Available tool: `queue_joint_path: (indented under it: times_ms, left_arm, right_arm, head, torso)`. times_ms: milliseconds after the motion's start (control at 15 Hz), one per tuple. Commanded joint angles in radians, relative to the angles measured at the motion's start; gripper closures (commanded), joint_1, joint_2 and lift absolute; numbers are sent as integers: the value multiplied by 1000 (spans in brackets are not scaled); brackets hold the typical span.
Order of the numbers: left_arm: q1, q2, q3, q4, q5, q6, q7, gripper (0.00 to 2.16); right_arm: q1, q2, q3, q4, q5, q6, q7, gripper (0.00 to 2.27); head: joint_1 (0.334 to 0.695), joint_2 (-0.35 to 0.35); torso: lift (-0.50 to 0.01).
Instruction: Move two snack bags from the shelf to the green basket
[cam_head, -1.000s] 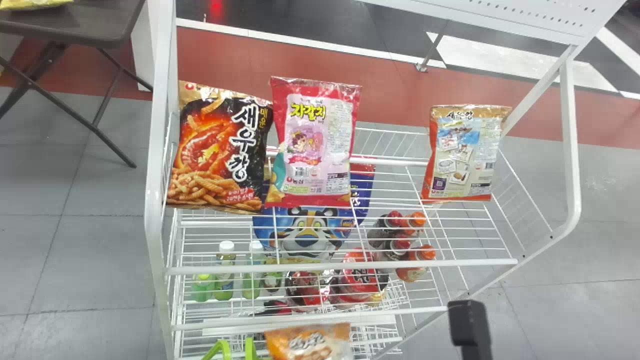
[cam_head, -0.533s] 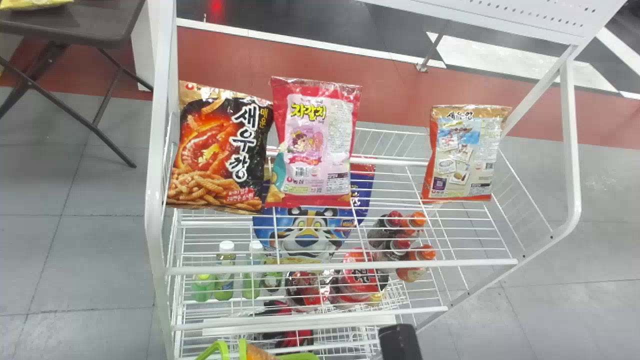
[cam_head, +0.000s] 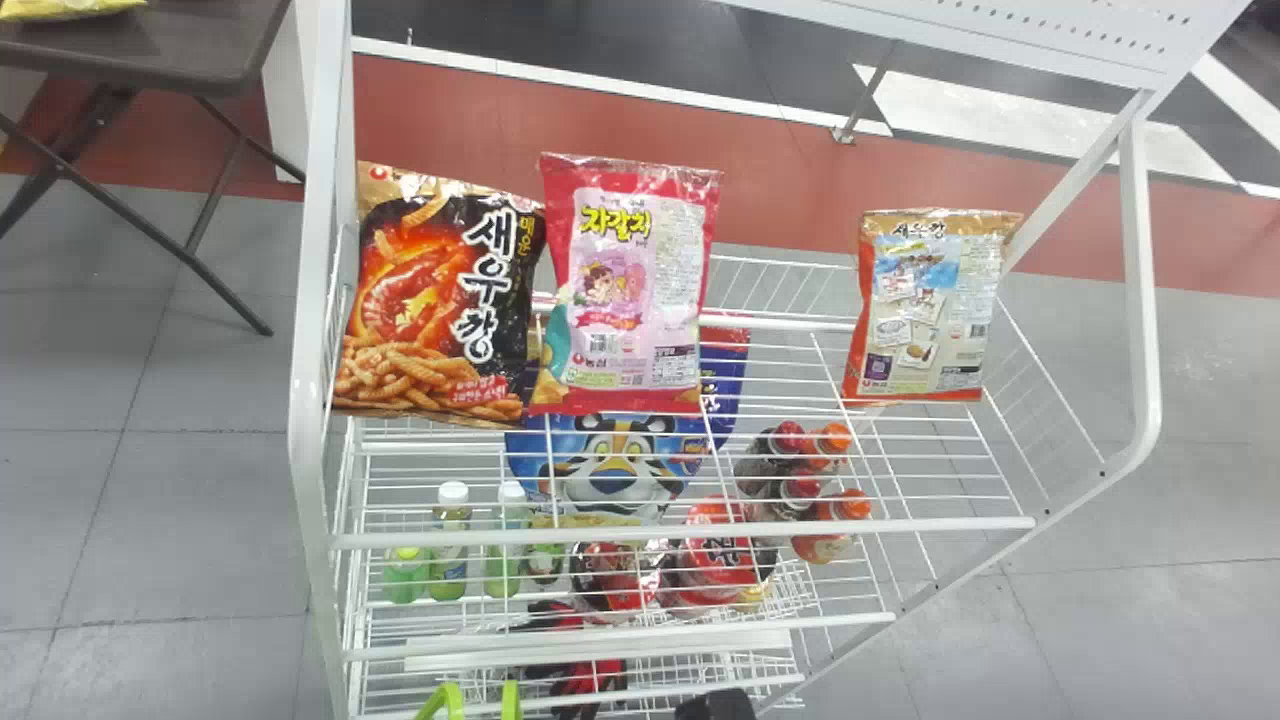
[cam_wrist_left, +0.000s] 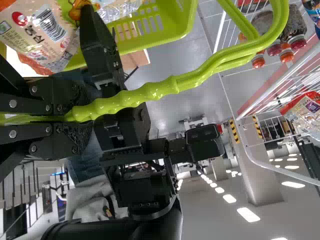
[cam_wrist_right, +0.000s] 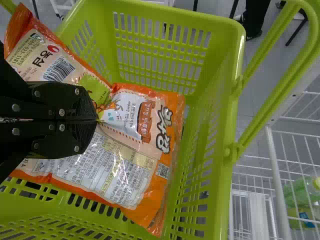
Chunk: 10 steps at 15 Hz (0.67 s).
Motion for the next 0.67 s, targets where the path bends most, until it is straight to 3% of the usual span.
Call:
queue_joint_path:
  times_ms: [0, 400, 600]
  left_arm:
    - [0, 1, 0, -2, 0, 0, -1, 2145]
    - [0, 3, -2, -5, 0, 3, -1, 2145]
    - [0, 4, -3, -9, 0, 3, -1, 2145]
  right_arm:
    - [-8, -2, -28, -13, 15, -40, 0, -2]
    - [1, 1, -171, -86, -36, -40, 63, 63]
    - [-2, 12, -254, -114, -48, -285, 98, 73]
  head:
    - [695, -350]
    - [695, -350]
    - [695, -350]
  torso:
    - [-16]
    - [-16]
    - [-16]
